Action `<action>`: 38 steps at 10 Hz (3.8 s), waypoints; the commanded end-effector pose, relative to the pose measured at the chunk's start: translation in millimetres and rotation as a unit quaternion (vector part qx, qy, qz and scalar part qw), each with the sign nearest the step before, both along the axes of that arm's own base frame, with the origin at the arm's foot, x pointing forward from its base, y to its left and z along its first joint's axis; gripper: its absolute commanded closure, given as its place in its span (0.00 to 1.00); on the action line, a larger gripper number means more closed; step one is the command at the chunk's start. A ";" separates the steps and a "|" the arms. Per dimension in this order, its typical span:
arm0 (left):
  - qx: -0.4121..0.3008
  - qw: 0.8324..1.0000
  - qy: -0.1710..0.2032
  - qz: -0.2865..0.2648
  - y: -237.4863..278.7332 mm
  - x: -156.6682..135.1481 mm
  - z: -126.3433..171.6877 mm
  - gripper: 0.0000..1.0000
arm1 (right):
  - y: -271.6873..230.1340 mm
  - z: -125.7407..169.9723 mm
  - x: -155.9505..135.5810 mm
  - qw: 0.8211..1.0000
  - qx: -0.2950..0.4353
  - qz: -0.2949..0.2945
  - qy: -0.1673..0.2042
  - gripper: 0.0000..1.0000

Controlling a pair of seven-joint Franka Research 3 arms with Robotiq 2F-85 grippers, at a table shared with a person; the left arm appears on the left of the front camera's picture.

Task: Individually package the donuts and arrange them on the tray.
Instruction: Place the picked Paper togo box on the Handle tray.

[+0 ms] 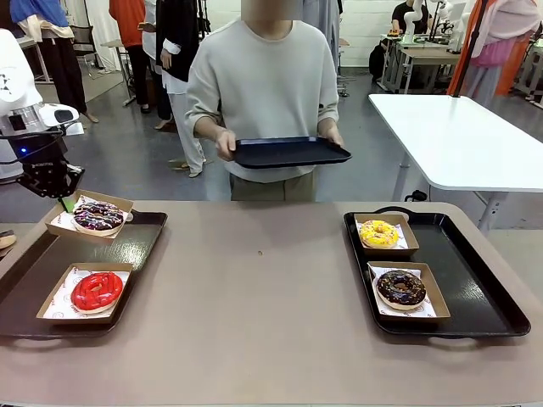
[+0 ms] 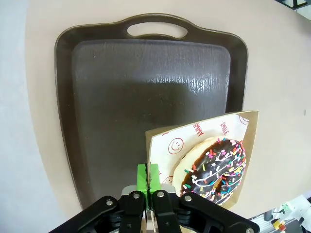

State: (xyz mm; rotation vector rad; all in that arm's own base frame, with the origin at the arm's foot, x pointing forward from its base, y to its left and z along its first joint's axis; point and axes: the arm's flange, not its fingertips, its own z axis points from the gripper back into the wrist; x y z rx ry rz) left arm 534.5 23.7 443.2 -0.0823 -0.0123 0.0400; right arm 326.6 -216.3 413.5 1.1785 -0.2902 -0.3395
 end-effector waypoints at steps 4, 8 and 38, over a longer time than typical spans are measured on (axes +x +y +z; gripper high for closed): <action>0.000 0.999 0.031 0.019 -15.1 64.0 -25.3 0.99 | 0.1 1.5 -0.4 1.000 0.000 0.001 -0.001 0.00; -0.005 0.999 0.048 0.015 -15.2 84.9 -49.8 0.99 | 0.1 1.5 -0.4 1.000 0.000 0.001 -0.001 0.00; 0.028 0.999 0.032 -0.017 -15.5 32.8 -49.3 0.00 | 0.1 1.5 -0.4 1.000 0.000 0.001 -0.001 0.00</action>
